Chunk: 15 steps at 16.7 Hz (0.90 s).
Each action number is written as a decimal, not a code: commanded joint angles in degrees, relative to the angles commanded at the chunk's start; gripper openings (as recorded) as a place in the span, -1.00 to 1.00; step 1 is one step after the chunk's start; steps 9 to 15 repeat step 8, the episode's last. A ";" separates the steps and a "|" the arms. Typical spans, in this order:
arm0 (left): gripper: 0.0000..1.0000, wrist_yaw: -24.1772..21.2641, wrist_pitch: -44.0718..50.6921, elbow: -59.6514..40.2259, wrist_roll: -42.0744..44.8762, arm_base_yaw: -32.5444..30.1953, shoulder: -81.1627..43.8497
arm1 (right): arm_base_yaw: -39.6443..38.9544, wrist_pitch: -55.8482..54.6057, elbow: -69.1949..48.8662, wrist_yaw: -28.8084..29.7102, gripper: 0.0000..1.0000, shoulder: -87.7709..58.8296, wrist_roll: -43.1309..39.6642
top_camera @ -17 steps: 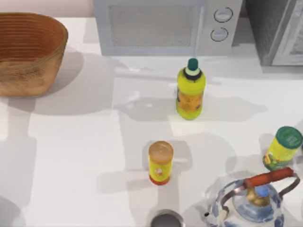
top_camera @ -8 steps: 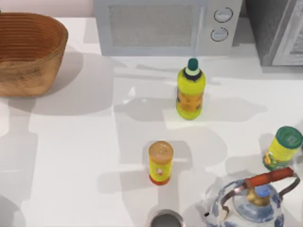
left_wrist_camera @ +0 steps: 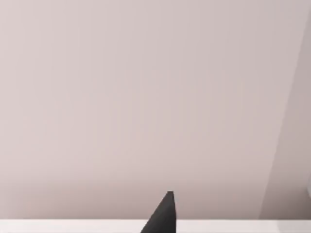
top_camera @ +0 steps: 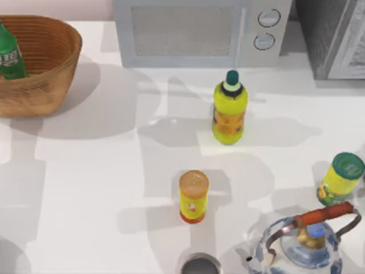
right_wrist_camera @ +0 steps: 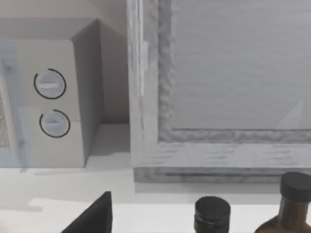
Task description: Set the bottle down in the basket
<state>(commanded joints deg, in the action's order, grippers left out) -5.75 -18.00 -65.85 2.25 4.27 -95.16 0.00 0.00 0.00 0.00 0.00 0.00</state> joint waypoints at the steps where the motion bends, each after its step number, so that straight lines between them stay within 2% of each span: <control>1: 0.81 0.00 0.00 0.00 0.00 0.00 0.00 | 0.00 0.00 0.00 0.00 1.00 0.00 0.00; 2: 0.96 0.00 0.00 0.00 0.00 0.00 0.00 | 0.00 0.00 0.00 0.00 1.00 0.00 0.00; 3: 1.00 0.00 0.00 0.00 0.00 0.00 0.00 | 0.00 0.00 0.00 0.00 1.00 0.00 0.00; 15: 1.00 0.00 0.00 0.00 0.00 0.00 0.00 | 0.00 0.00 0.00 0.00 1.00 0.00 0.00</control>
